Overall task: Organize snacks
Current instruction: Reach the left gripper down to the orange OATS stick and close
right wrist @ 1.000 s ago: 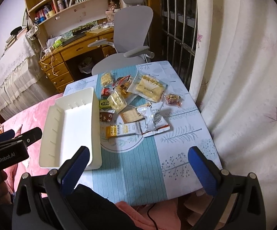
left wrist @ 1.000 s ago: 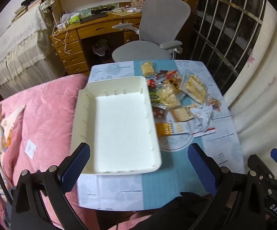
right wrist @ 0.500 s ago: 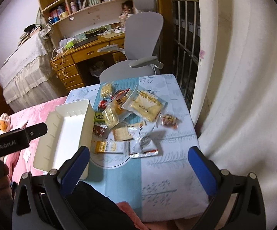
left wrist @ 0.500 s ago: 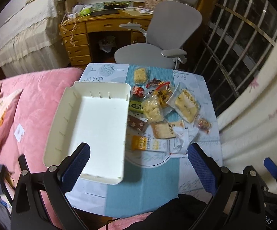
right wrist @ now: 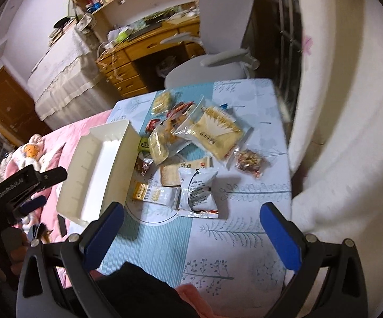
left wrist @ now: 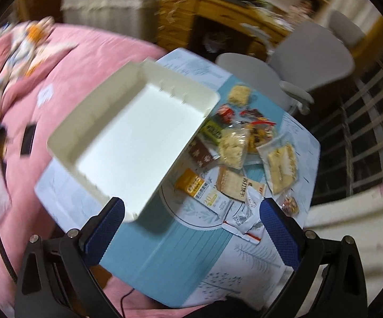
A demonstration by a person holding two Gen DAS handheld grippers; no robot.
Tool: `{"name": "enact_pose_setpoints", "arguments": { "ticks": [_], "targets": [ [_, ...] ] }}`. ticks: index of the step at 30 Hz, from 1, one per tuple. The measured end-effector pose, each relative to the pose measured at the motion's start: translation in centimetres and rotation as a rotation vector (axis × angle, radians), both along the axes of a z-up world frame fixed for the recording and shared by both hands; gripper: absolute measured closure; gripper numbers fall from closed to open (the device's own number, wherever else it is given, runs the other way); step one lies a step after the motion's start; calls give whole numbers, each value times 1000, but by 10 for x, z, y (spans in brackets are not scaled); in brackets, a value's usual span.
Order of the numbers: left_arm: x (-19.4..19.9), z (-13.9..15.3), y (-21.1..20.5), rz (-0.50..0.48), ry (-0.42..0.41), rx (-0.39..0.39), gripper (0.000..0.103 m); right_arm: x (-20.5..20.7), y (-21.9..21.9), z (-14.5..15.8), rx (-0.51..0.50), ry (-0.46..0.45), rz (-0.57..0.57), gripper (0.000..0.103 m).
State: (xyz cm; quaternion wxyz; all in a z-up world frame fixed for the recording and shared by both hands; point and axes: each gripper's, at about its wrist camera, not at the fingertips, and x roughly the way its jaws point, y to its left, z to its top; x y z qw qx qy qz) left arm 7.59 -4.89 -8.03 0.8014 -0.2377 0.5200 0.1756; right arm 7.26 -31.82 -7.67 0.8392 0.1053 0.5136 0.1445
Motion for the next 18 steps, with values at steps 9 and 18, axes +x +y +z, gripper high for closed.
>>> {"name": "enact_pose_setpoints", "arguments": {
  "ticks": [9,18],
  "targets": [
    [14,-50,-14,150,91,-45,2,30,0,-49,30,32,75,2],
    [37,-112,-20,257,191,-89,2,52,10,-92,-25,40,129,5]
  ]
}}
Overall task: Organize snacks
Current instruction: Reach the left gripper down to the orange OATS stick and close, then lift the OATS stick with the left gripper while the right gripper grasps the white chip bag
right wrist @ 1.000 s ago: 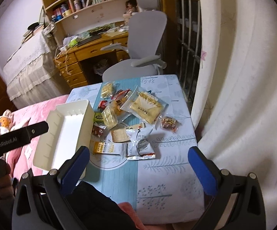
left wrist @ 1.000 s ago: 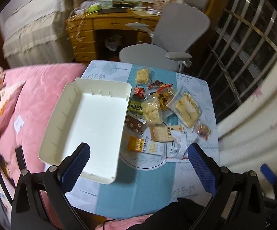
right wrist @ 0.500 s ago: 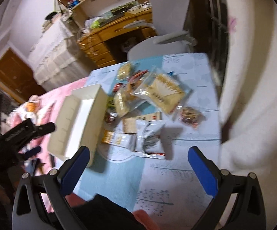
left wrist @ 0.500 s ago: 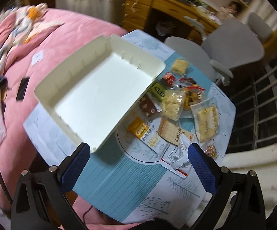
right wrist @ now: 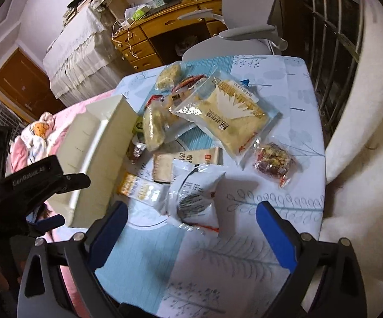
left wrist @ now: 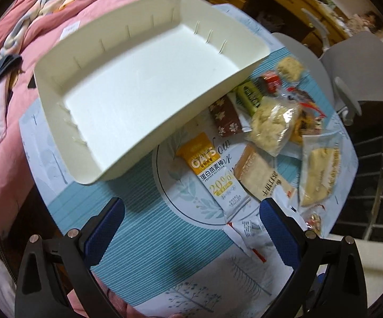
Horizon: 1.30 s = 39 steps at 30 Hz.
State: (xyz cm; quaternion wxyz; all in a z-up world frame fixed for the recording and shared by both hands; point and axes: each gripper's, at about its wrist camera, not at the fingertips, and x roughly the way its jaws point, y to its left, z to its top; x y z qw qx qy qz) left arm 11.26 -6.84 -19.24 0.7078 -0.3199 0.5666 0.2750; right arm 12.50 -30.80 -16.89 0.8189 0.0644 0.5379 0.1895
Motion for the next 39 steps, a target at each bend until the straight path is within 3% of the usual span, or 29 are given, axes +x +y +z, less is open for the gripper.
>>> {"name": "enact_pose_setpoints", "arguments": {
  "ticks": [11,18,23,28,35,39],
  "targets": [
    [36,-70,-3,83,123,-31,3,17,23,-55,-100,3,164,11],
    [54,-96,-3,91,161,-11,4,26,26,-78,-65,21,169,15],
    [58,-109,3,99,185,-5,11,27,32,-85,-32,22,195,19],
    [58,-117,8,102,200,-20,29,27,38,-87,-5,11,228,25],
    [58,-118,6,72,202,-24,42,26,44,-93,-24,19,247,31],
    [57,-115,5,58,204,-22,57,26,44,-92,-26,24,244,32]
  ]
}}
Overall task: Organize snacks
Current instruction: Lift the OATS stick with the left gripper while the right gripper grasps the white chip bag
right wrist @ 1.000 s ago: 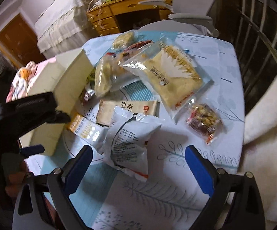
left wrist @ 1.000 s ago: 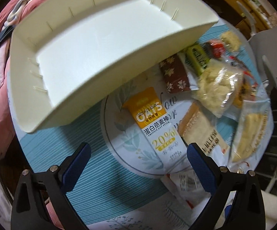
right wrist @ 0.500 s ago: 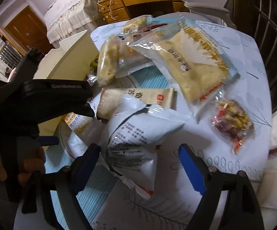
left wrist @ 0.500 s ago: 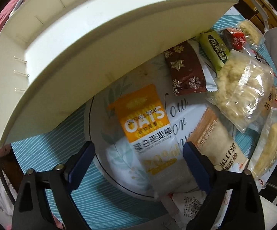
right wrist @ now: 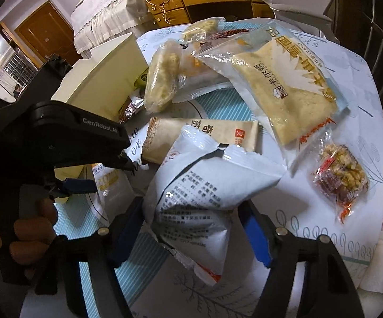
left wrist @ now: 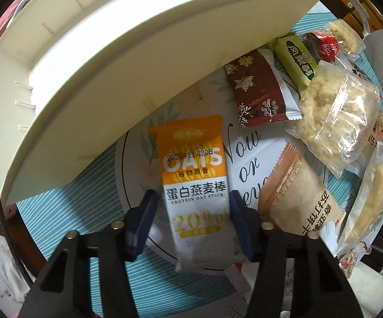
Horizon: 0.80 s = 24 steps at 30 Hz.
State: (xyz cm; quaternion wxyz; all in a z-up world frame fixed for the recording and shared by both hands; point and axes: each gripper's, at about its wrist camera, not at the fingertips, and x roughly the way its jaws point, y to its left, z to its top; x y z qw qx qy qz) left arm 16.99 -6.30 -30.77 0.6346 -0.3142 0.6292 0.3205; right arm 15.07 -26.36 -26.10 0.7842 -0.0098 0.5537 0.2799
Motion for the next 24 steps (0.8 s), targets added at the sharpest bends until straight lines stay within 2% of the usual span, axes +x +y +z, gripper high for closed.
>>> {"name": "enact_pose_setpoints", "arguments": {
  "ticks": [1,6,7,11,17,21,24],
  "targets": [
    [0,1,0,-8,-1,1,63,1,0,0,-2,1,0,33],
    [6,2,-6,-29,32,-31,64,1,2,2,-18,19,-11,35],
    [-9,12,-6,-36,41,-38,64,1,3,2,-21,25,-14,36],
    [-13,13,-12,-123,91,-76,64,-5,0,3,-27,50,-24,37],
    [-15,35,-22,-224,72,-98,64,-18,-9,15,-35,55,-66,37],
    [-18,55,-24,-323,43,-157,64,-27,-12,28,-46,43,-110,37],
    [-21,75,-25,-408,12,-172,64,-34,-12,42,-47,18,-144,37]
  ]
}}
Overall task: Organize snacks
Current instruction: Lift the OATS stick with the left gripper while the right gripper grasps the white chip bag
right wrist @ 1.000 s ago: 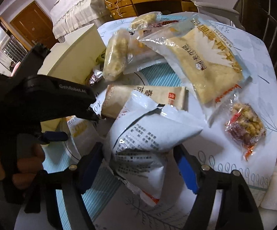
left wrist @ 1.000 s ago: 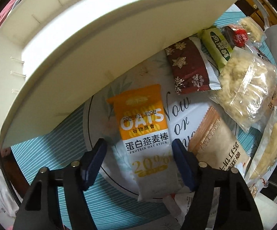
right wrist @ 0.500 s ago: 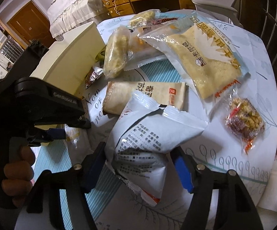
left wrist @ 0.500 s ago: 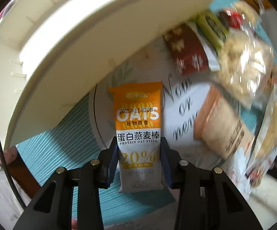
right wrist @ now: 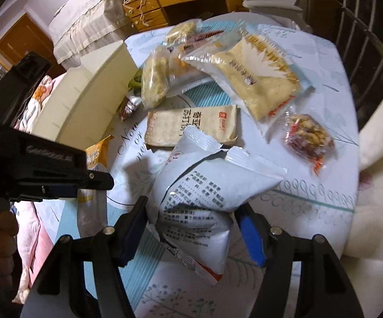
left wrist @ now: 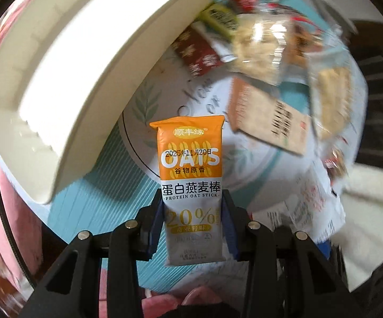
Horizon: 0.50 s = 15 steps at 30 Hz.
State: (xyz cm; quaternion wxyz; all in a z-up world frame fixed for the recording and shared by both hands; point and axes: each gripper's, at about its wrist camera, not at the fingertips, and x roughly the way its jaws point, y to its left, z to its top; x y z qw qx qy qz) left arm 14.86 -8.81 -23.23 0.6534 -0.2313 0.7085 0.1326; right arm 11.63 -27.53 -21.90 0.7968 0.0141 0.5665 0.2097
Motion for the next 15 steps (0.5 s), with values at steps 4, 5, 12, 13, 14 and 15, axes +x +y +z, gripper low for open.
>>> {"name": "enact_pose_setpoints", "arguments": {
  "ticks": [4,5,12,13,14,15],
  "targets": [
    [-4,30,6,-127,-44,-44,64,-14,9,23,-20,-54,-59,37],
    [-5,38,7,-149,-50,-49,64,-18,12,29,-24,-65,-77,37],
    [-21,95,30,-328,-154,-67,64,-52,38,64,-31,-117,-207,37],
    [-22,104,36,-350,-174,-68,64,-57,43,70,-30,-127,-220,37],
    [-22,109,38,-361,-192,-69,64,-60,47,74,-29,-134,-229,37],
    [-23,118,44,-380,-220,-75,64,-64,53,80,-25,-145,-242,37]
  ]
}}
